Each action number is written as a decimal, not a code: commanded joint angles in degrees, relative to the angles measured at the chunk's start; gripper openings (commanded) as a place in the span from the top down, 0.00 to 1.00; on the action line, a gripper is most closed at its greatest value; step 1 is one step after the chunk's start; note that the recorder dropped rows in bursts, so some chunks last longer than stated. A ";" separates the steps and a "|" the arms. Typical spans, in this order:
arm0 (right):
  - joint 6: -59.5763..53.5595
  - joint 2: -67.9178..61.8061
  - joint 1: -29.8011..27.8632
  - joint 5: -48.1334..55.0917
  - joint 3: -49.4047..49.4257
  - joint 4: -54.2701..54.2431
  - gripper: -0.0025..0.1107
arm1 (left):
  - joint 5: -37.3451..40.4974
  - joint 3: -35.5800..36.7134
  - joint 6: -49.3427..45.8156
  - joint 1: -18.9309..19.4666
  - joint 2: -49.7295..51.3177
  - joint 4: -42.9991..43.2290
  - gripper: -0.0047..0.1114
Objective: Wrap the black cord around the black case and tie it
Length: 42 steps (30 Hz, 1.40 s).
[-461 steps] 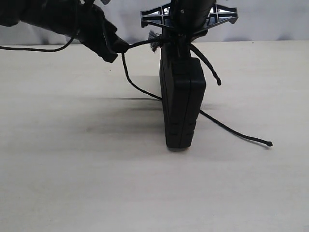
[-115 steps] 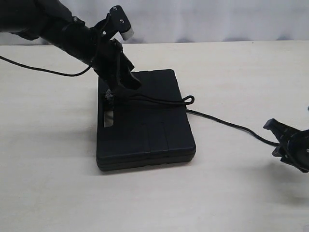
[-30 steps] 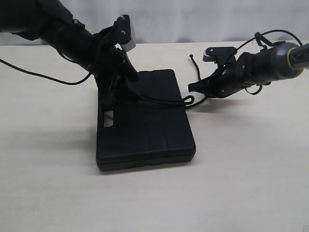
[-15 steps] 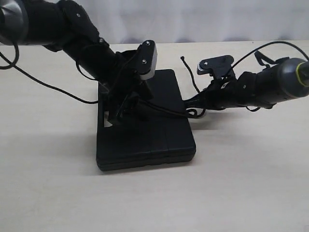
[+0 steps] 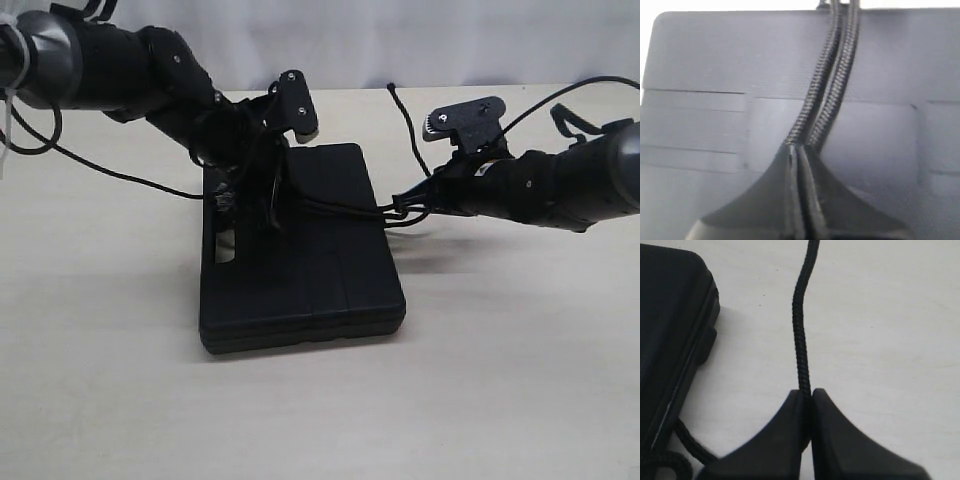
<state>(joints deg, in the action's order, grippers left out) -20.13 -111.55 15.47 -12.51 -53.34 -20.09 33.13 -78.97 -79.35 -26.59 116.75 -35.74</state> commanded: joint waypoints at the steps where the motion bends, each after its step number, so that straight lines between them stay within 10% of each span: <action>1: -0.85 0.34 -0.30 -1.05 0.24 0.65 0.94 | -6.63 -0.34 12.33 1.08 -0.08 -1.13 0.96; 9: -0.85 0.34 -0.30 -1.27 0.24 0.65 0.94 | 1.74 -0.34 0.78 3.93 -0.08 -4.47 0.95; 18: -0.85 0.34 -0.30 -1.15 0.24 0.65 0.94 | 13.10 -0.47 -19.07 3.93 -0.82 -10.53 0.53; 31: -0.85 0.34 -0.30 -1.15 0.24 1.46 0.94 | -2.90 -0.47 -22.63 0.33 4.09 -13.16 0.53; 36: -0.85 0.34 -0.30 -1.15 0.24 1.46 0.94 | -5.29 -0.47 -18.98 0.46 4.21 -13.30 0.96; 42: -0.85 0.34 -0.05 -2.90 0.24 1.43 0.94 | -5.18 -0.47 -11.32 4.78 4.21 -24.95 0.96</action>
<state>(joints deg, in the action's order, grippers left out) -20.56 -111.55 15.47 -13.62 -53.34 -19.25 25.84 -79.01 -91.85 -23.88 120.79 -54.38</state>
